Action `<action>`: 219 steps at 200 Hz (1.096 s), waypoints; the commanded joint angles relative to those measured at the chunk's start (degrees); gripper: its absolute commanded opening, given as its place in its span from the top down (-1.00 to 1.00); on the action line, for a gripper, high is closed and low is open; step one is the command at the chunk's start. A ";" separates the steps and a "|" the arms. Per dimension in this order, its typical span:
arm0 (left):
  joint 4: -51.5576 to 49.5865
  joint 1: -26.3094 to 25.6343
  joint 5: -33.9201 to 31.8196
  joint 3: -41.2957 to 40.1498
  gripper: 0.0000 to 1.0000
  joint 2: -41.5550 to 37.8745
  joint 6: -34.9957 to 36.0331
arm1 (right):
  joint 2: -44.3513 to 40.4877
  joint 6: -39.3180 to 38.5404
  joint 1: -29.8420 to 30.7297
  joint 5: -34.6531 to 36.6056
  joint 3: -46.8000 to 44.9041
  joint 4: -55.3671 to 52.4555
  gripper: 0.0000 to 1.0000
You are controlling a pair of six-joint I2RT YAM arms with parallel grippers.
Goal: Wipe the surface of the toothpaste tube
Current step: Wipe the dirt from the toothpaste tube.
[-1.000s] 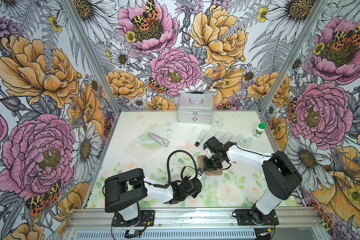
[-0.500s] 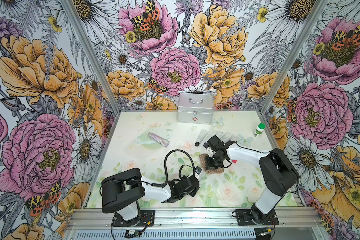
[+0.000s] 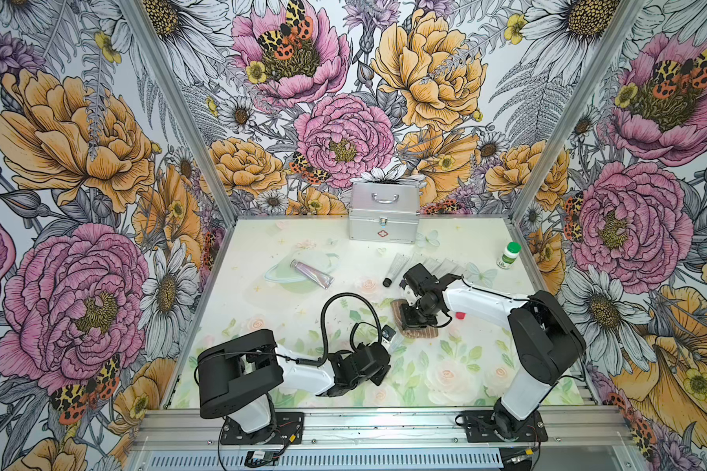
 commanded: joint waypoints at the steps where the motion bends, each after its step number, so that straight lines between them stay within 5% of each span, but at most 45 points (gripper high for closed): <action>1: -1.29 0.72 3.64 -1.42 0.40 -1.16 -0.37 | -1.12 1.59 1.92 -2.19 1.98 0.23 1.00; 57: -0.70 2.17 5.58 -1.56 0.40 -1.61 -0.68 | 3.07 0.44 3.23 0.76 1.67 0.17 1.00; 156: -0.05 4.21 8.60 -2.89 0.39 -2.92 -1.56 | 5.25 -3.88 -6.75 10.16 -2.28 0.29 1.00; 219: 0.50 6.16 11.51 -2.36 0.40 -1.59 -1.59 | 1.34 -1.33 -0.71 6.32 -2.06 0.22 1.00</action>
